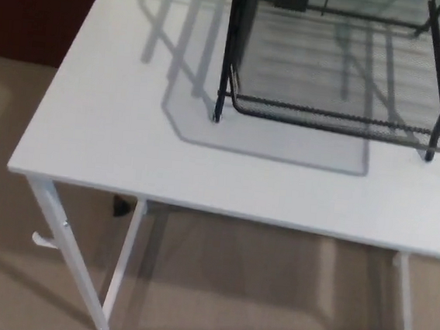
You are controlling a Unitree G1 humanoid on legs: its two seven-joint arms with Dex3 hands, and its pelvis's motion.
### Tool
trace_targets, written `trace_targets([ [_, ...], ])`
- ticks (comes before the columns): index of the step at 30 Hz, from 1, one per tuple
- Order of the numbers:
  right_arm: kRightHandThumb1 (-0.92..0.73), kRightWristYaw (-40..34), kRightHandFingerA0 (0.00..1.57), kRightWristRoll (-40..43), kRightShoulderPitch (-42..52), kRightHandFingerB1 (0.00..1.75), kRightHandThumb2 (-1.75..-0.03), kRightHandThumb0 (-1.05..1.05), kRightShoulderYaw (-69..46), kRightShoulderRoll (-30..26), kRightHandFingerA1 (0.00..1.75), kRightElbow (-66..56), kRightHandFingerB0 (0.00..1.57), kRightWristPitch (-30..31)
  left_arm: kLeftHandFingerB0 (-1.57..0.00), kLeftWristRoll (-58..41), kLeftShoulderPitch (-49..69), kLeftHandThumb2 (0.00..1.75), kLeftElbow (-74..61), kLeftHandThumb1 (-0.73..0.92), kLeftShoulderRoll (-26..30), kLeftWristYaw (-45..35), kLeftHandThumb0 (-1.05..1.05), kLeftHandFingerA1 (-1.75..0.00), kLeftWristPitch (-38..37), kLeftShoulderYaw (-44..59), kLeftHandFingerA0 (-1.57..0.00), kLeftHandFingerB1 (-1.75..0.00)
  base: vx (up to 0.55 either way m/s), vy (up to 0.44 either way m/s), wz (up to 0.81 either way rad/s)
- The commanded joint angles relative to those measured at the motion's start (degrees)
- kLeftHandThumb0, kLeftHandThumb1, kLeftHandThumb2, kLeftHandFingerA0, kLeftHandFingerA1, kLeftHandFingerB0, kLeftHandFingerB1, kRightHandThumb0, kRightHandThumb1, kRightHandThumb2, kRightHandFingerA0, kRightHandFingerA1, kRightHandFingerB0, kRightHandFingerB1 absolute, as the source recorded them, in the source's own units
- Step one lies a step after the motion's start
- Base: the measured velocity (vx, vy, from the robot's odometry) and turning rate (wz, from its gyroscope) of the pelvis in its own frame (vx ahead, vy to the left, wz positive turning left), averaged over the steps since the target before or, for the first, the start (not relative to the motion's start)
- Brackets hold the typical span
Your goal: The robot walks towards a file tray kept in the middle of a desk and uses its right hand to grab a tray and pulls it out towards itself
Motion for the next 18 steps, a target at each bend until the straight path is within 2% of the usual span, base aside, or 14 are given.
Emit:
trace_targets([
  [1,-0.67,-0.4,0.55,-1.2,1.1,0.35,-0.6,-0.36,0.4,-1.4,0.46,-1.2,0.33,1.5,-0.4,0.9,1.0,0.6,0.3,0.4,-0.6,-0.5,-0.63,-0.42,-4.7,-0.8,-0.48,-0.55,0.09,-0.195,0.06],
  [5,-0.66,-0.6,0.56,-0.8,0.1,0.35,-0.59,-0.36,0.4,-1.1,0.47,-1.0,0.34,2.9,-0.39,1.2,0.7,0.61,0.5,0.4,-0.8,-0.1,-0.62,-0.44,-4.6,-1.2,-0.48,-0.56,0.08,-0.215,0.14],
  [6,-0.55,-0.5,0.53,-0.3,1.1,0.45,-0.76,-0.45,0.3,-0.8,0.57,-3.4,0.29,4.2,-0.39,0.6,0.8,0.61,0.2,0.4,-1.0,-0.8,-0.61,-0.43,-4.3,-0.9,-0.48,-0.56,0.07,-0.211,-0.09],
  [9,-0.55,0.0,0.53,-0.6,0.9,0.45,-0.77,-0.46,0.6,-1.3,0.56,-2.0,0.31,2.6,-0.39,1.5,1.1,0.6,0.0,0.4,-0.8,0.0,-0.62,-0.42,-4.6,-1.6,-0.48,-0.54,0.0,0.0,0.0],
  [11,-0.55,0.1,0.54,-0.8,1.7,0.45,-0.77,-0.46,0.8,-1.4,0.56,-2.0,0.3,2.5,-0.39,1.6,1.9,0.6,0.1,0.4,-0.7,0.1,-0.62,-0.42,-5.1,-1.7,-0.48,-0.54,0.01,0.07,-0.07],
  [12,-0.66,-0.2,0.56,-0.9,1.4,0.35,-0.59,-0.36,0.8,-1.3,0.46,-0.9,0.35,2.3,-0.36,0.4,3.0,0.61,-1.2,0.39,-0.8,-1.9,-0.59,-0.42,-5.5,-1.2,-0.44,-0.55,0.02,0.125,-0.03],
  [15,-0.66,-0.2,0.57,-0.6,-0.6,0.35,-0.6,-0.35,0.5,-1.0,0.47,2.2,0.34,2.0,-0.36,0.3,2.1,0.59,-0.3,0.4,-0.4,-2.6,-0.64,-0.41,-4.8,-0.8,-0.44,-0.53,0.0,0.188,-0.09],
  [17,-0.66,0.4,0.58,0.0,-1.0,0.35,-0.59,-0.35,0.2,-1.0,0.47,2.8,0.34,2.1,-0.37,0.2,1.5,0.59,1.0,0.41,-0.8,-2.4,-0.59,-0.4,-4.7,-0.5,-0.45,-0.51,0.04,0.331,0.09],
  [18,-0.55,0.2,0.55,-0.2,-0.3,0.45,-0.76,-0.45,0.4,-0.9,0.57,1.3,0.31,2.4,-0.39,0.0,1.6,0.6,0.8,0.4,-0.9,-2.8,-0.59,-0.42,-5.2,-0.4,-0.47,-0.54,0.05,0.308,0.01],
])
